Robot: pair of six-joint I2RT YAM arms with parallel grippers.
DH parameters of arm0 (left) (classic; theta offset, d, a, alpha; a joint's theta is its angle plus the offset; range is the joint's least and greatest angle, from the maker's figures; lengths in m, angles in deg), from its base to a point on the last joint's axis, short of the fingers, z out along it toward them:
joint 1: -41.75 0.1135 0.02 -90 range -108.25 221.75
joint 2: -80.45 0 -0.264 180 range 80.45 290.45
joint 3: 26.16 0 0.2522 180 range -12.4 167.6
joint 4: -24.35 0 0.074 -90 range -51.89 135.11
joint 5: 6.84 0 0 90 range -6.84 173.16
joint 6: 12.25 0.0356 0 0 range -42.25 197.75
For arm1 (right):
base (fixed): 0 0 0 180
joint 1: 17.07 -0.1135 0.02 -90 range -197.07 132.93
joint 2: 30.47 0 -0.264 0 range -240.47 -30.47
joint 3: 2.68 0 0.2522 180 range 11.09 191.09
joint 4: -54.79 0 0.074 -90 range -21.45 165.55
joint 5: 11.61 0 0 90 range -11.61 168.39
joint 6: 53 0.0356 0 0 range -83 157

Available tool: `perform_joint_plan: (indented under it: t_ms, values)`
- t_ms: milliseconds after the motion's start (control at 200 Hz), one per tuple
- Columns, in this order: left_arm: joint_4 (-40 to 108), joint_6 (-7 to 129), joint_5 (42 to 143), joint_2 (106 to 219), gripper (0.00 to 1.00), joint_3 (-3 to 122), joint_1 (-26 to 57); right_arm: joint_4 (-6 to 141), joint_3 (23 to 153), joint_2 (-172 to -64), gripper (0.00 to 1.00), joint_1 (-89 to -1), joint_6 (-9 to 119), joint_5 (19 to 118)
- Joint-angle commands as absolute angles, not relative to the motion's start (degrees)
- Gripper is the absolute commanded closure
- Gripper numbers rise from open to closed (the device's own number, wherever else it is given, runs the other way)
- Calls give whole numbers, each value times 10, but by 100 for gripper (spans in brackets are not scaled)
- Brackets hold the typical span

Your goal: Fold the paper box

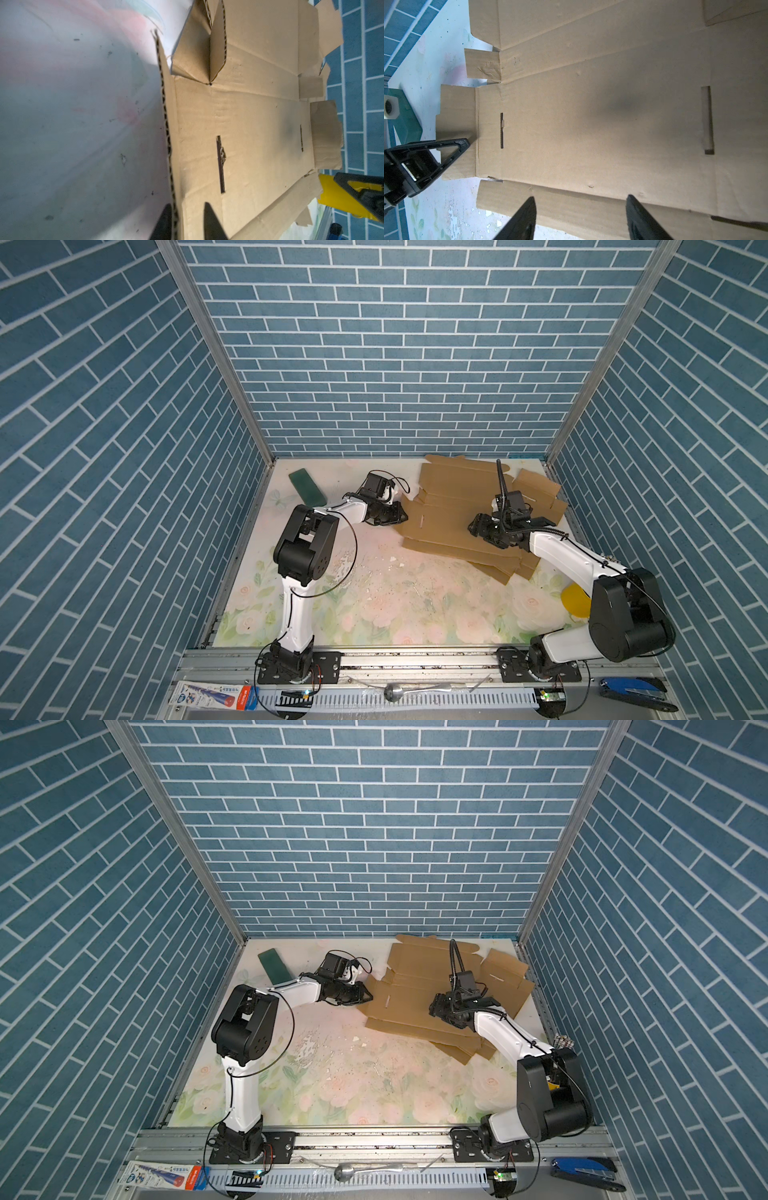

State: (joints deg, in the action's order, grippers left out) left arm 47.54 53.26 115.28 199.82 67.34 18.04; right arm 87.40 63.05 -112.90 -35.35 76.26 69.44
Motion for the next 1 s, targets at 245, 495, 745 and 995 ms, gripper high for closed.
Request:
perform_joint_plan:
  t_ms: [245,495,745,995]
  values:
    - [471,520,1218,1882,98,681,174,946,675,-1073,31,-354,733,758]
    - [486,501,1239,1727,100,589,201,995,749,-1052,31,-354,695,783]
    - [422,428,1253,1671,100,407,316,990,750,-1083,31,-354,692,773]
    - [575,531,1178,1667,97,418,329,1044,770,-1136,29,-332,636,800]
